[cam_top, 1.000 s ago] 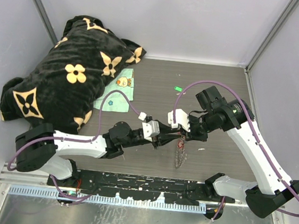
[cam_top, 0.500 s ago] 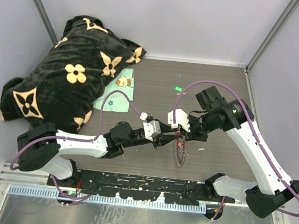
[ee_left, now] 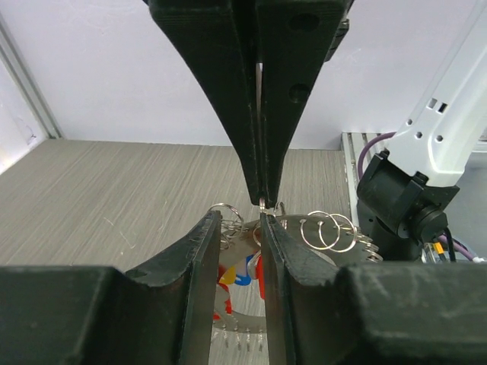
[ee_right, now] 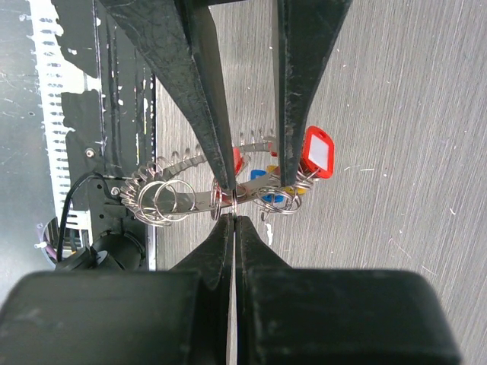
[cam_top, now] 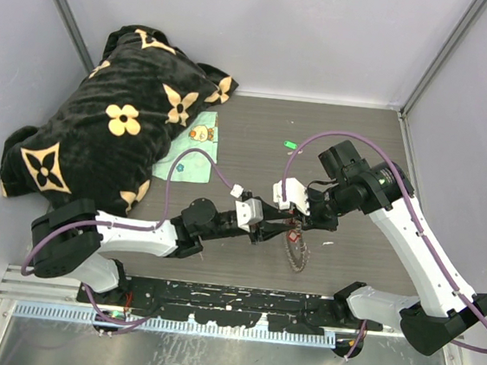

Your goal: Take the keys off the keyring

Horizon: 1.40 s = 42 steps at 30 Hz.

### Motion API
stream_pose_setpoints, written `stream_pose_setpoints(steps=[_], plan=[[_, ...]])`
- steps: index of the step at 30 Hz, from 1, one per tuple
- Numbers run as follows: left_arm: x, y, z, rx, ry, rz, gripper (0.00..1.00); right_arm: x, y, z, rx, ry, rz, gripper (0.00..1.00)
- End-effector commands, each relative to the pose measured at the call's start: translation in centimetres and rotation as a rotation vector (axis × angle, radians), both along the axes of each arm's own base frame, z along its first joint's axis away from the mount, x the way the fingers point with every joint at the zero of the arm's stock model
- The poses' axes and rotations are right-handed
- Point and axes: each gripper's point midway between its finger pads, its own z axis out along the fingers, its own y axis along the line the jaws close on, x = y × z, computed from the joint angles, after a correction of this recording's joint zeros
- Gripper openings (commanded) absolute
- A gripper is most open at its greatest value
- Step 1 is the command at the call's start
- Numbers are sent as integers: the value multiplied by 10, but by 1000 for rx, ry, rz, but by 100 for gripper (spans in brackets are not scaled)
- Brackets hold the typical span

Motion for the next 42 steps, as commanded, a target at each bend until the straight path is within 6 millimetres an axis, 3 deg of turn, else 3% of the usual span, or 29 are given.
stream_pose_setpoints(steps=[1,35,42], plan=[[-7,1,15,-62,-20,-37,30,-3,7,16,66,-40,14,1],[-3,-15,25,-75,15,-52,25,-5,9,14,74,-28,22,1],[-4,-17,26,-75,21,-56,19,-3,9,15,75,-34,19,1]])
